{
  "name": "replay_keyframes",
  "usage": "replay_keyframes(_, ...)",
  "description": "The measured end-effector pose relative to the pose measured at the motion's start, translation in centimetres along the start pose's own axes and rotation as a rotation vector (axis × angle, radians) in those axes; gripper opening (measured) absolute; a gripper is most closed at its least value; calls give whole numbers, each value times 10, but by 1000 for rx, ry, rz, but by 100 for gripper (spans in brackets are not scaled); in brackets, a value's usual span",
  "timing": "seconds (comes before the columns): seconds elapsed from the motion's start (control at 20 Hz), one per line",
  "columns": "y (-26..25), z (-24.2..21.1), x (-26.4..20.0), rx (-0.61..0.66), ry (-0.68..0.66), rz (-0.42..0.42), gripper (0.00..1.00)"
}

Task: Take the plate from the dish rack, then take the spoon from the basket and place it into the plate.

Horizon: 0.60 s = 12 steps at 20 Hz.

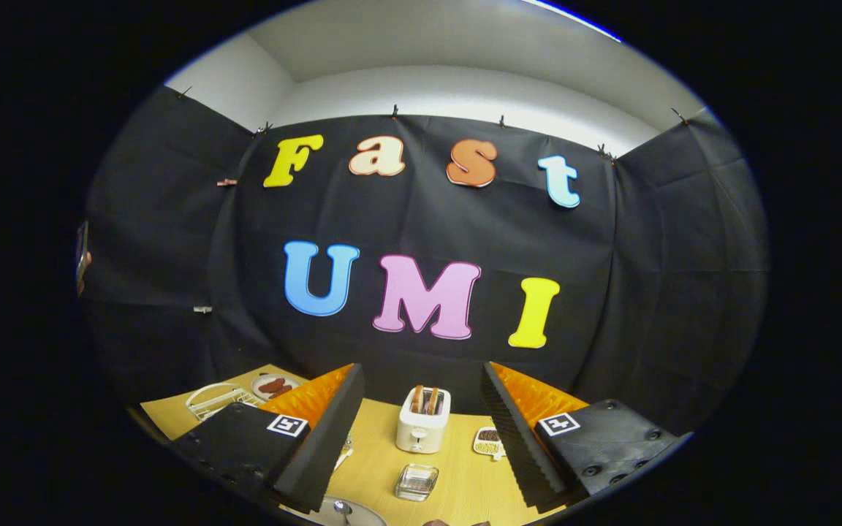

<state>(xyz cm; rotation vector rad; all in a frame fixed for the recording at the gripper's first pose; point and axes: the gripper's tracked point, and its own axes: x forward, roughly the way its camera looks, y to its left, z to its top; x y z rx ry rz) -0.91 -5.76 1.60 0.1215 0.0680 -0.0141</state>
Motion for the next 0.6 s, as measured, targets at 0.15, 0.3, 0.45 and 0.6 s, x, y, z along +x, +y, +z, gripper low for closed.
replay_keyframes(0.15,-1,20,-5,8,-46,-3,98)
replay_keyframes(0.3,-6,34,-9,-16,-85,0,98)
replay_keyframes(0.45,-12,43,-10,-45,-111,6,98)
replay_keyframes(0.6,-13,37,-11,-41,-96,33,98)
